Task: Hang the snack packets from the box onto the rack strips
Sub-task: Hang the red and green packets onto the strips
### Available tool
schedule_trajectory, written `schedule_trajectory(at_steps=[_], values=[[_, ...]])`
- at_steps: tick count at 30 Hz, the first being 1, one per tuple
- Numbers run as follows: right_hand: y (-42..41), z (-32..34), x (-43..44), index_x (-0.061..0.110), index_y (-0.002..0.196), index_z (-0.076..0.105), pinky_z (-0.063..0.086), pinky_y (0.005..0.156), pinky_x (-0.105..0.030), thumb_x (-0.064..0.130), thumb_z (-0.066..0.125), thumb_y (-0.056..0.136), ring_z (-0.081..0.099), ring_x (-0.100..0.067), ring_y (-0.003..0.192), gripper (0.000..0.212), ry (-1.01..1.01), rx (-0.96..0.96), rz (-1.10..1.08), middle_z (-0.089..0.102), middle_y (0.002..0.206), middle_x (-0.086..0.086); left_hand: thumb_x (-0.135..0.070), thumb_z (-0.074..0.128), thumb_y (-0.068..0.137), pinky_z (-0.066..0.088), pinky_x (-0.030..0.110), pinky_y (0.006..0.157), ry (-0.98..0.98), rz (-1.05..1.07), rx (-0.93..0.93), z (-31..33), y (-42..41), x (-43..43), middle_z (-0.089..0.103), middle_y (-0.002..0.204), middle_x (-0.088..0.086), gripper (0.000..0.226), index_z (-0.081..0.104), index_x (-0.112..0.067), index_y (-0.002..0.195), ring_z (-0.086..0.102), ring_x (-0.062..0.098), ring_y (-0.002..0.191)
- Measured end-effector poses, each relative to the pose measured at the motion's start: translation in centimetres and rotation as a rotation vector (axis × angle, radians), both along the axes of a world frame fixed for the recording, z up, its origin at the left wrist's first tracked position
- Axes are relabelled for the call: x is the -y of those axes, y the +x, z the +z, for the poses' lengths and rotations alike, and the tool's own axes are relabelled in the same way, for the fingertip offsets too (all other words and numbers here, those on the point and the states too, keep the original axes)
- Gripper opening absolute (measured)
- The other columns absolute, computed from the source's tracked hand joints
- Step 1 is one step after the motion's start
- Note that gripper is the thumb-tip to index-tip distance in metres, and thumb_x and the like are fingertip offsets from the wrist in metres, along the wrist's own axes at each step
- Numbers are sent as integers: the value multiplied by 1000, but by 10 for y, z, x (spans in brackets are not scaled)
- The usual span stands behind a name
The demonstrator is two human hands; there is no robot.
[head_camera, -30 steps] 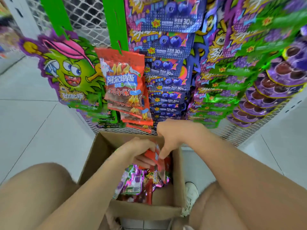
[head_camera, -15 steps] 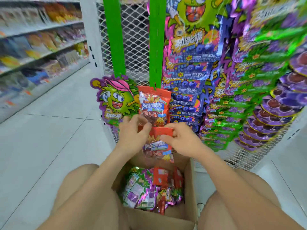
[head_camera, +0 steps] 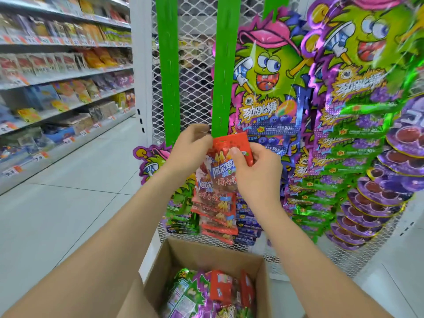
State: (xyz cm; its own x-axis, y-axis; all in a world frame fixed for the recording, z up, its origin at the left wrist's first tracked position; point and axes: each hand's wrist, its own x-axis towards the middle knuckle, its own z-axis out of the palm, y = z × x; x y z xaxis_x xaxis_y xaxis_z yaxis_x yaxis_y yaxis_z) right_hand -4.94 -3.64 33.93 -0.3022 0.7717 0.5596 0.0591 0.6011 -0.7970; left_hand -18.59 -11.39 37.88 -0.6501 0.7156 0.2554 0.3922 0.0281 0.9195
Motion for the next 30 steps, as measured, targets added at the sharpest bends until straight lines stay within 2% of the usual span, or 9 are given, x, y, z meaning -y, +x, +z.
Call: schedule_trajectory(at_steps=[3, 6, 9, 14, 19, 24, 26, 28, 30], values=[[-11, 8, -5, 11, 70, 65, 33, 50, -35, 35, 72, 94, 38, -11, 48, 34, 2, -11, -61, 57, 54, -3, -25, 61, 100, 46, 22, 82, -17, -37, 101, 6, -6, -6, 73, 102, -10, 10, 71, -23, 102, 66, 2, 95], [-19, 11, -4, 10, 61, 58, 21, 43, -24, 33, 72, 96, 35, -13, 44, 44, -11, -10, -75, 41, 46, 3, -47, 63, 101, 47, 19, 89, -48, -110, 145, 2, -15, -9, 78, 116, -7, 30, 75, -23, 114, 71, 5, 108], [-24, 11, -2, 14, 56, 48, 22, 41, -24, 35, 70, 98, 32, -14, 42, 52, -70, 3, -87, 33, 44, 8, -45, 60, 104, 49, 6, 71, -56, -128, 157, -3, -16, -8, 81, 109, -7, 35, 77, -17, 116, 75, 1, 99], [-27, 8, 1, 20, 52, 40, 22, 39, -22, 32, 69, 98, 33, -11, 39, 56, -114, -28, -124, 30, 41, 9, -45, 54, 108, 43, 13, 79, -80, -113, 129, -4, -15, -8, 81, 108, -8, 38, 78, -16, 112, 73, 3, 105], [-25, -1, 3, 20, 52, 37, 23, 42, -23, 33, 68, 98, 33, -13, 42, 57, -124, -31, -161, 30, 42, 8, -42, 43, 113, 53, 28, 93, -96, -140, 58, -7, -11, -10, 82, 102, 1, 46, 76, -11, 103, 75, 11, 99], [-24, -8, 2, 14, 54, 39, 20, 44, -27, 35, 68, 97, 32, -15, 46, 56, -86, -15, -179, 31, 45, 6, -64, 42, 104, 43, 43, 80, -53, -123, -46, -13, -11, -5, 62, 84, 15, 74, 59, 8, 97, 53, 19, 80], [-24, -6, 4, 17, 53, 39, 23, 43, -23, 34, 70, 97, 34, -14, 45, 56, -58, -17, -174, 30, 44, 7, -58, 44, 107, 46, 40, 79, -47, -119, -43, -14, -9, -3, 67, 83, 23, 64, 62, 1, 88, 60, 23, 76], [-24, -6, 5, 21, 52, 37, 25, 43, -20, 32, 71, 96, 37, -11, 43, 57, -41, -15, -177, 29, 42, 8, -42, 47, 111, 51, 32, 84, -24, -114, -12, -15, -9, -4, 78, 89, 10, 46, 70, -11, 86, 73, 17, 84], [-23, -9, 6, 21, 51, 39, 25, 43, -20, 32, 71, 96, 39, -11, 43, 57, -46, -14, -181, 29, 40, 8, -29, 55, 108, 48, 22, 83, -6, -113, -11, -15, -10, -2, 74, 81, -8, 32, 69, -20, 80, 68, 3, 78]])
